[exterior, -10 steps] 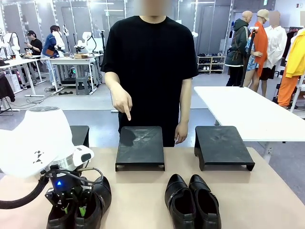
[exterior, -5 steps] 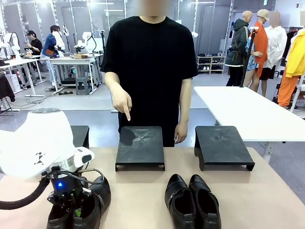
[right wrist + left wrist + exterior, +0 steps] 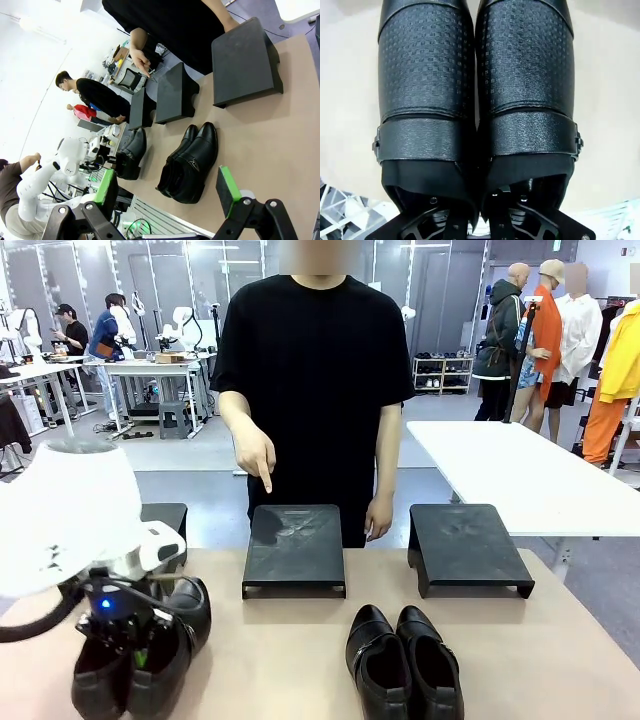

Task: Place the shoes on the stand as instructed by the person.
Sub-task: Pick up one pair of Shoes and place it on the Shoes Stand indicated by the person.

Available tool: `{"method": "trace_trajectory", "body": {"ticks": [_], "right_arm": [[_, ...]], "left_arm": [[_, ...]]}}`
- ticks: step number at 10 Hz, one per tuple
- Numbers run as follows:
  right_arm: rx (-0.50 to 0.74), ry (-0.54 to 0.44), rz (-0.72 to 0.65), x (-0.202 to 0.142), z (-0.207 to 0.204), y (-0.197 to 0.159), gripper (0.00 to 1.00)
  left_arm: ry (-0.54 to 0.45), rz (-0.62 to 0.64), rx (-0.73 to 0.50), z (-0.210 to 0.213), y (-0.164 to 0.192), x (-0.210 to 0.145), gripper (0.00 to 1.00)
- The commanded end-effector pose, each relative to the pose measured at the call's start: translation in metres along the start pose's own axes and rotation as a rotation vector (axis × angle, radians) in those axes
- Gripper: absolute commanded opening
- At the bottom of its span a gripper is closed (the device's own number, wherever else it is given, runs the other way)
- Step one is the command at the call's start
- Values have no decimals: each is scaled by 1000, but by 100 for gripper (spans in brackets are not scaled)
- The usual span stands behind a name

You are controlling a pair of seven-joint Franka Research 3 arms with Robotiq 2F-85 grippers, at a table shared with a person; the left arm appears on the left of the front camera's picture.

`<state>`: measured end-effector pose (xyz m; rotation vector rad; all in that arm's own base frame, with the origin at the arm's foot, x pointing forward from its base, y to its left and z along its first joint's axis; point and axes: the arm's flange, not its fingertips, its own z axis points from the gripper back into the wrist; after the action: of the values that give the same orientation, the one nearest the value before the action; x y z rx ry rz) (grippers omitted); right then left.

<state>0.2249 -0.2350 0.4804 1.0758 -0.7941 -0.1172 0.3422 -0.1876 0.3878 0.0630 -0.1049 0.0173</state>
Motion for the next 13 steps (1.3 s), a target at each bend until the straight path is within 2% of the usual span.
{"method": "trace_trajectory", "body": {"ticks": [1,6,7,8,13], "right_arm": [[12,-10,22,1,1,0,100],[12,-10,22,1,1,0,100],[12,-10,22,1,1,0,100],[12,-10,22,1,1,0,100],[12,-10,22,1,1,0,100]], "left_arm": [[-87,37,23,13,45,-66,0],[-170,-8,-65,68,37,-57,0],[-260,-117,-103,78,42,-59,0],[-149,16,-29,84,14,-25,0],[-149,16,-29,84,14,-25,0]]}}
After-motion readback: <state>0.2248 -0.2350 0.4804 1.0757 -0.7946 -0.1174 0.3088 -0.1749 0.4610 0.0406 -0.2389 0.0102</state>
